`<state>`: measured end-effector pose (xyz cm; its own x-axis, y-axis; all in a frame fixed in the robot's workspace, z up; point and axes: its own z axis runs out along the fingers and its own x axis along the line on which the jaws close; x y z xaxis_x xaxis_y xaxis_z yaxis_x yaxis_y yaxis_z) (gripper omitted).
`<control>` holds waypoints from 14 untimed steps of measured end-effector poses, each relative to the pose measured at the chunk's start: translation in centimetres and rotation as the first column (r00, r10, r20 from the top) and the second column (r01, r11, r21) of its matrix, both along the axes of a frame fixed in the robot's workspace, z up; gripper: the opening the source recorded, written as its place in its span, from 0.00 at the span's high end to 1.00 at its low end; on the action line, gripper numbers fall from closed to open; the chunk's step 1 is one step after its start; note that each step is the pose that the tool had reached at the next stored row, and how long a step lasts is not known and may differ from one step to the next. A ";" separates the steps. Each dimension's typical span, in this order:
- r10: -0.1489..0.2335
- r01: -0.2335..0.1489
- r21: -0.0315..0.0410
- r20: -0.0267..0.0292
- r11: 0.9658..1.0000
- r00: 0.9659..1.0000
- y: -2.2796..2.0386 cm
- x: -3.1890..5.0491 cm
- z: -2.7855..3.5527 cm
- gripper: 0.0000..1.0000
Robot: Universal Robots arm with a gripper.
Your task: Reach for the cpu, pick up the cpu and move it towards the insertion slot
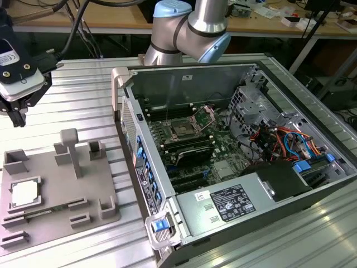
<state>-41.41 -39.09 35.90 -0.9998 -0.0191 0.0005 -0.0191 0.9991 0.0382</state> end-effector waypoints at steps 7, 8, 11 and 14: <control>0.000 0.000 0.000 0.000 1.000 1.000 0.00 -1.09 -0.01 0.89; 0.000 0.000 0.000 0.000 1.000 1.000 0.00 -1.35 -0.01 0.89; 0.000 0.000 0.000 0.000 1.000 1.000 -0.02 -2.65 -0.03 0.89; 0.000 0.000 0.000 0.000 1.000 1.000 -0.65 -3.15 -0.11 0.89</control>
<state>-44.55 -39.74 35.80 -0.9998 -0.0191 0.0006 -0.0191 0.9991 0.0385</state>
